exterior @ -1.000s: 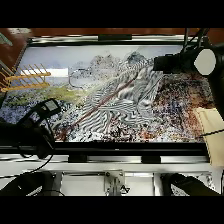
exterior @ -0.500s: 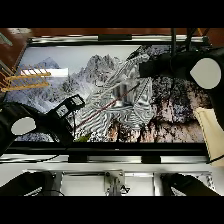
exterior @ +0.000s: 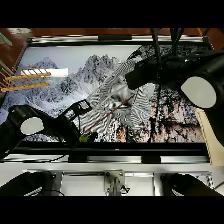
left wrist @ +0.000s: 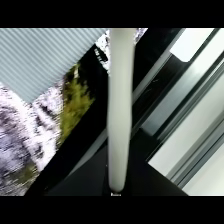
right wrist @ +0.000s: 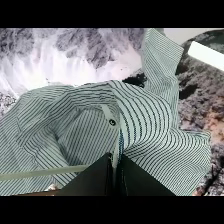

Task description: Fold the shirts.

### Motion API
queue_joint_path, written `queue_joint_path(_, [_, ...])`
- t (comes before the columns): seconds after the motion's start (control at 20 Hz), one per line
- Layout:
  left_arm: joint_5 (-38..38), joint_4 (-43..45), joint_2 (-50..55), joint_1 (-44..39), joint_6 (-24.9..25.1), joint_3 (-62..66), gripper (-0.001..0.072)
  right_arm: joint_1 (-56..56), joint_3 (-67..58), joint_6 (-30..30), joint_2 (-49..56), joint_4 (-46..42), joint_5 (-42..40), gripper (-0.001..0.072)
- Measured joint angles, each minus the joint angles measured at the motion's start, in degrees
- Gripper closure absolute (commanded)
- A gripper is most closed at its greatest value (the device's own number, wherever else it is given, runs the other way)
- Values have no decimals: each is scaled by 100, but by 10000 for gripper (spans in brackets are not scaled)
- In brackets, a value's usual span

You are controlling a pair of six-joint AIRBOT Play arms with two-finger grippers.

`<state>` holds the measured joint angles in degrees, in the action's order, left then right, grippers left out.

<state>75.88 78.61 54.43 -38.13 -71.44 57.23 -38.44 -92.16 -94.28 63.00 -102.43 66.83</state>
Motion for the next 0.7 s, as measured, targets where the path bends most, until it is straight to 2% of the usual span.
queue_joint_path(0.2, [-717,-763,68,-2,-319,-328,650,-168,-2,-105,-168,85,310,634])
queue_joint_path(0.35, [-1161,-1119,232,-2,-457,-415,650,-214,-2,-133,-243,529,675,634])
queue_joint_path(0.7, [-1558,-1617,507,179,-590,-444,650,-234,-2,-157,-282,1539,1510,634])
